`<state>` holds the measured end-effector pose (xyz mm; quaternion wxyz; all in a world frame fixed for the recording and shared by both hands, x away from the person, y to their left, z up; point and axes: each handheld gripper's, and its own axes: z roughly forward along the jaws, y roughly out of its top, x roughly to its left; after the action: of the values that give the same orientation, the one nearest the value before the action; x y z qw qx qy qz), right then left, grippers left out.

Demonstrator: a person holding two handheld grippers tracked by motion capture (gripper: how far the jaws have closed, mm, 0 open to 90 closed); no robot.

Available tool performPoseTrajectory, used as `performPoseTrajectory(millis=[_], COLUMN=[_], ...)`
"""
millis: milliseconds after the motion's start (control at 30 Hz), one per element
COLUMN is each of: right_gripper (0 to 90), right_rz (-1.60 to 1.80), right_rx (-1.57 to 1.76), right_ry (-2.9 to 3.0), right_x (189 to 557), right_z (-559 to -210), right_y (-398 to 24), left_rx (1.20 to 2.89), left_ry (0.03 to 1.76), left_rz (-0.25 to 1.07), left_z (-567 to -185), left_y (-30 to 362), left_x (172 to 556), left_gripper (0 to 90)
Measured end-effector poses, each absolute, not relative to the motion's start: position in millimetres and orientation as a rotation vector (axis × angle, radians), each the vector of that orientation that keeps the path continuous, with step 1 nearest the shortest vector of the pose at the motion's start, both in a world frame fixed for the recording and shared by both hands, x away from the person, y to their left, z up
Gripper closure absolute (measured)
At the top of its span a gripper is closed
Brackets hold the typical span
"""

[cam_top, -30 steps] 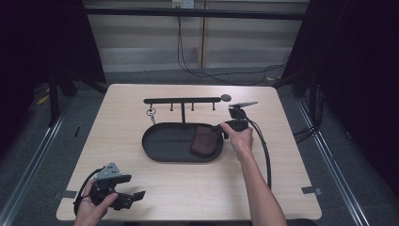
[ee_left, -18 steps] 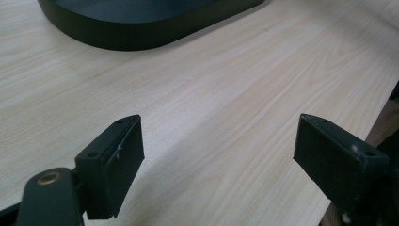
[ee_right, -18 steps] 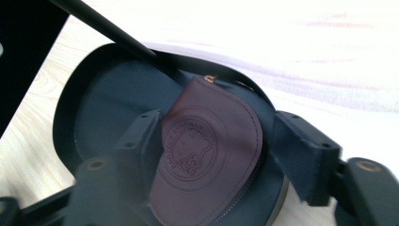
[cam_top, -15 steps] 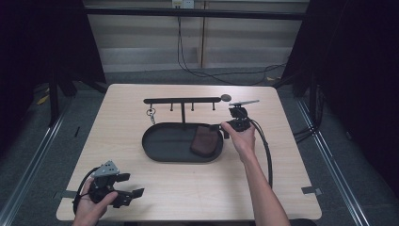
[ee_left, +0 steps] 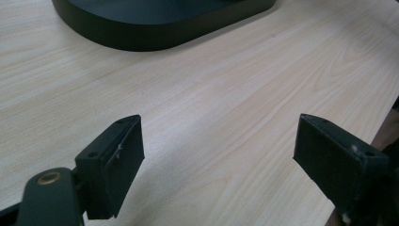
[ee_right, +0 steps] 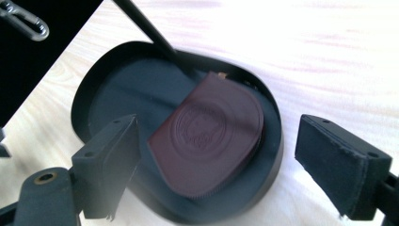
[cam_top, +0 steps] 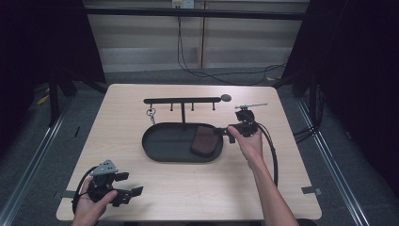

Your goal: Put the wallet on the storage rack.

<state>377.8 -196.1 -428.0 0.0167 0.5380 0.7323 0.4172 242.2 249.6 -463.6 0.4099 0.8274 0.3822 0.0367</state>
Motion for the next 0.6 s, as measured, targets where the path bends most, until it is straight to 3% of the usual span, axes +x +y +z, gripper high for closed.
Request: performPoseTrajectory(millis=[600], right_gripper=[17.1], right_rz=[1.265], right_rx=[1.595], right_ry=[2.225], right_x=[330], right_z=[-422], right_y=[-223], left_rx=[2.078], left_ry=[0.974], left_rz=[0.096], left_z=[-464], left_y=[249], left_x=[243], left_gripper=[16.4])
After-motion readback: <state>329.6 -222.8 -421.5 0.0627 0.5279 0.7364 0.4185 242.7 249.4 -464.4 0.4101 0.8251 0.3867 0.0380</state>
